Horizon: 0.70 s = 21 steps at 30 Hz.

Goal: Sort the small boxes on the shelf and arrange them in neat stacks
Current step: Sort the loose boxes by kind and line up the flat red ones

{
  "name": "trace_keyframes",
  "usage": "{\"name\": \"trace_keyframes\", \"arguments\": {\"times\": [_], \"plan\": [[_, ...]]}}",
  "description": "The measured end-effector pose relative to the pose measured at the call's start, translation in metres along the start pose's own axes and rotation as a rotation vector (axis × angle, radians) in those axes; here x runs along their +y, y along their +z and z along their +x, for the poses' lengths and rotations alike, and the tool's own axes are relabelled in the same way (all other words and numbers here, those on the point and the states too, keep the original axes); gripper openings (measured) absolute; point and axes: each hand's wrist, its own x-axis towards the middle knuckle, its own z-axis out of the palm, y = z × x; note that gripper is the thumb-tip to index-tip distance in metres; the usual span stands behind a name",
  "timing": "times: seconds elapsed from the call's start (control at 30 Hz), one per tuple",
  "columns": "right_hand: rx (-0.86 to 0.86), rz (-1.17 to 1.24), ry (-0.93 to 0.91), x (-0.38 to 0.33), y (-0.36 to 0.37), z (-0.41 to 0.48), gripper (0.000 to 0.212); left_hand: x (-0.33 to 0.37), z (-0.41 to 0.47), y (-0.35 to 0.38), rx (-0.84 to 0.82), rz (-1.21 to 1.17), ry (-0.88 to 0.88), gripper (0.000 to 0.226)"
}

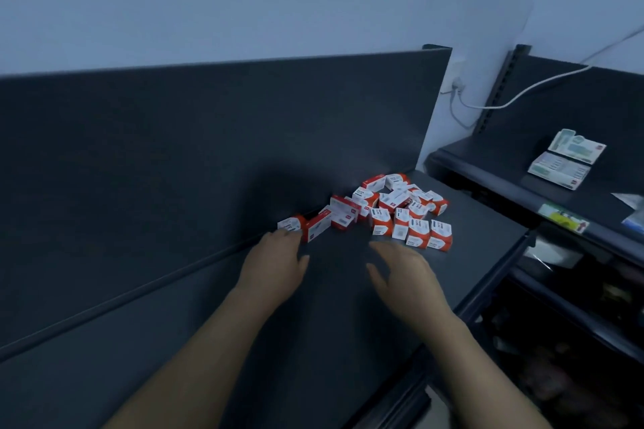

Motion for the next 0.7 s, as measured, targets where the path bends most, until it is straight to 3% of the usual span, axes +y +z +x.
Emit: {"name": "trace_keyframes", "arguments": {"times": [0.2,0.33,0.5,0.7], "plan": [[-0.03,-0.004,-0.104,0.047,0.005,0.052,0.036,0.011,0.052,0.024,0.063,0.092,-0.044,0.017],[-0.034,0.025,-0.151,0.067,0.012,0.083,0.019,0.013,0.074,0.039,0.044,0.138,-0.082,0.024],[-0.041,0.049,-0.177,0.068,0.019,0.118,0.03,0.01,0.089,0.049,0.019,0.131,-0.13,0.027],[-0.02,0.031,-0.206,0.057,0.04,0.147,0.016,0.009,0.084,0.05,0.076,0.011,-0.153,0.035]]}}
